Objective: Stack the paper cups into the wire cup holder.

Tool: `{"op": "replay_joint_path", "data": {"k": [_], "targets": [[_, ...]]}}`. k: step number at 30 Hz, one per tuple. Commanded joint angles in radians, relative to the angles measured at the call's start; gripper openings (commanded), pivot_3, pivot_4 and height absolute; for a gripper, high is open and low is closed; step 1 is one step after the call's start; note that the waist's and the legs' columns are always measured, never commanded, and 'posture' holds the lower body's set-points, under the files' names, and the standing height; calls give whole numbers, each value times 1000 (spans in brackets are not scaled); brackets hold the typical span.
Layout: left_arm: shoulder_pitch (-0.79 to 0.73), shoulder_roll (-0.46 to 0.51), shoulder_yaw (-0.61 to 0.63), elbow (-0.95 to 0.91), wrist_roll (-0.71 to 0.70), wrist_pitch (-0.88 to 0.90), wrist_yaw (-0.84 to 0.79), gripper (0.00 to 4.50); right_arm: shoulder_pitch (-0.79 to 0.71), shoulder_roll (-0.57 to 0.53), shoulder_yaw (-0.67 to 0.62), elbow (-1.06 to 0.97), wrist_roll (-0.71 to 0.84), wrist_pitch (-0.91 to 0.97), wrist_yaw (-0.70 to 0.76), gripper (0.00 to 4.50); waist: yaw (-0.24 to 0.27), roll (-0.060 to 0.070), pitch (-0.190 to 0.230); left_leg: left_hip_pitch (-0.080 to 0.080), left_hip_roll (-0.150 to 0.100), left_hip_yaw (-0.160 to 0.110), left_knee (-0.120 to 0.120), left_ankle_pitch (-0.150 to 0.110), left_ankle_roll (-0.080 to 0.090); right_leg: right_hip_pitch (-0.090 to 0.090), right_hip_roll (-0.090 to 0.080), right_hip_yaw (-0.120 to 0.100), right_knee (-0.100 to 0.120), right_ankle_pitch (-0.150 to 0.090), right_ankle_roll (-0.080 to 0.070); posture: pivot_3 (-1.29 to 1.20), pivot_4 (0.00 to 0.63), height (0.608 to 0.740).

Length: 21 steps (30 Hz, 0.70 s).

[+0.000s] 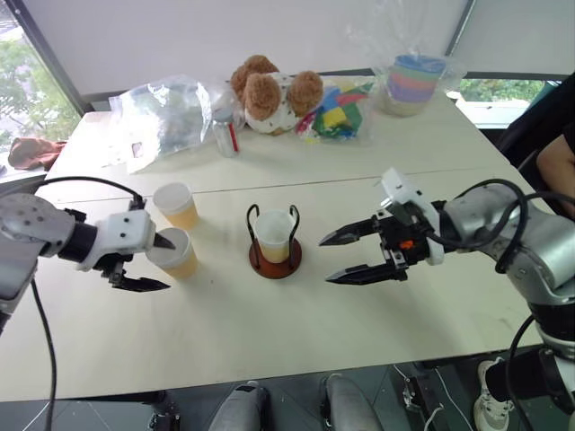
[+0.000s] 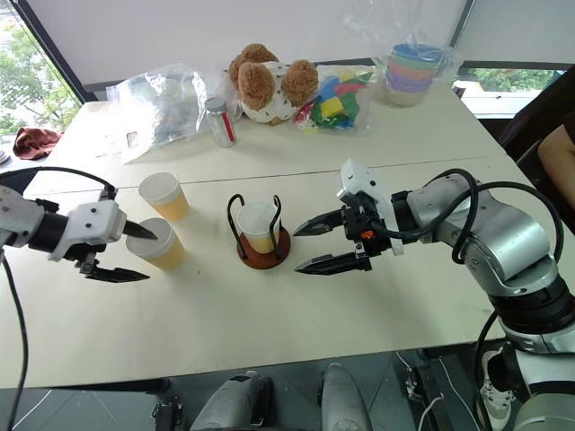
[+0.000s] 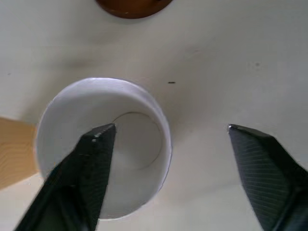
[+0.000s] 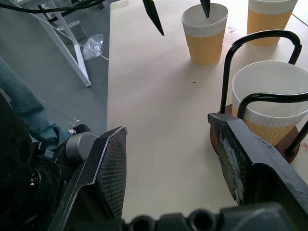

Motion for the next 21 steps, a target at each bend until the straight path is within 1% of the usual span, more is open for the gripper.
{"op": "replay_joint_path", "data": {"k": [1,4,5,10,14,17,20,21], "targets": [[-34,-5,-16,26,32,-45,-24,2154,3,-13,-17,-32,-13,-9,-8,2919,2,0,0,0,0,0,0,0,0,0,0,0,0,0,0,0,150,740],[-51,-18,-43,52,57,-79,-42,622,4,-16,-19,-30,-21,-10,-10,2919,4,0,0,0,0,0,0,0,0,0,0,0,0,0,0,0,150,740],[-59,-24,-51,63,68,-92,-42,29,4,-17,-20,-27,-26,-12,-10,2919,5,0,0,0,0,0,1,0,0,0,0,0,0,0,0,0,150,740],[-146,-50,-54,104,86,-100,-46,29,10,-23,-27,-31,-39,-10,-20,2919,5,0,0,0,0,0,5,-1,1,2,0,-1,1,0,0,0,150,740],[-307,-48,-65,107,61,-39,-111,29,24,-56,-45,-30,-60,-13,-31,2919,8,-2,1,-1,0,-1,8,-2,3,3,1,-2,2,0,0,0,150,740],[-529,-47,-155,111,-24,61,-127,29,23,-81,-68,-8,-81,-22,-42,2919,9,-3,1,-3,-1,-2,11,-2,3,3,2,-4,2,0,1,0,150,740],[-801,-92,-310,186,-148,118,-127,29,21,-110,-82,22,-121,-43,-51,2919,8,-4,2,-4,-2,-3,13,-2,4,4,2,-5,2,0,2,0,150,740],[-864,-105,-360,214,-189,125,-127,29,22,-115,-88,29,-128,-49,-53,2919,6,-4,2,-3,-2,-3,12,-2,4,4,2,-4,1,0,3,0,150,740]]}}
